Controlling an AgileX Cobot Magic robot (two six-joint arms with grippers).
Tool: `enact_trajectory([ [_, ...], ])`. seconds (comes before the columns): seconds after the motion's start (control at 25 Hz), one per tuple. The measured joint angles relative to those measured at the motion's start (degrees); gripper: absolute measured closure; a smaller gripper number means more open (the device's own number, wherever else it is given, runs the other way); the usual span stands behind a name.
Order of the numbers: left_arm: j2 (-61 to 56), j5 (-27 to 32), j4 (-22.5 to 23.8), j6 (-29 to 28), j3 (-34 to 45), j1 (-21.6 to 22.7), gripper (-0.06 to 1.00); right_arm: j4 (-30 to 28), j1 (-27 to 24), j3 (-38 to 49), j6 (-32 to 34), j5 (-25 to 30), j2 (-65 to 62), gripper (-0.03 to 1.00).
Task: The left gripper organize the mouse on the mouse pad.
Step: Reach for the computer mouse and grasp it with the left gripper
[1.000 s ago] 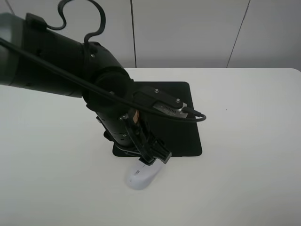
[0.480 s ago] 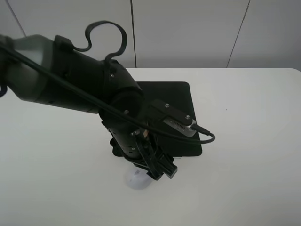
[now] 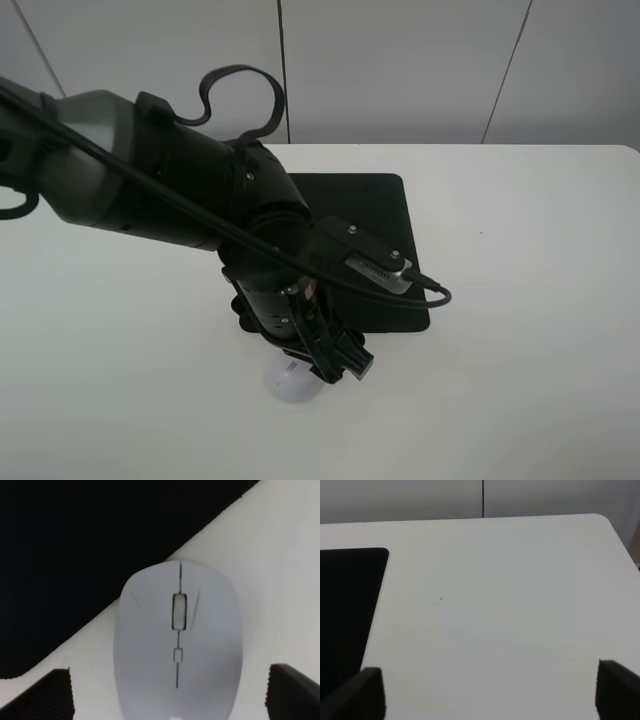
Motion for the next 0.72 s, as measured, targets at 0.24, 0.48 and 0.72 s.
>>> enact_trajectory([
  [0.24, 1.1, -0.8, -0.5, -0.3, 0.0, 0.0, 0.16, 0.0, 0.0, 0.0, 0.0, 0.0, 0.0, 0.14],
  [0.48, 3.9, -0.8, -2.8, 0.5, 0.0, 0.0, 0.16, 0.0, 0.0, 0.0, 0.0, 0.0, 0.0, 0.14],
  [0.72, 4.0, -1.4, -3.2, 1.0, 0.0, 0.0, 0.16, 0.0, 0.0, 0.0, 0.0, 0.0, 0.0, 0.14],
])
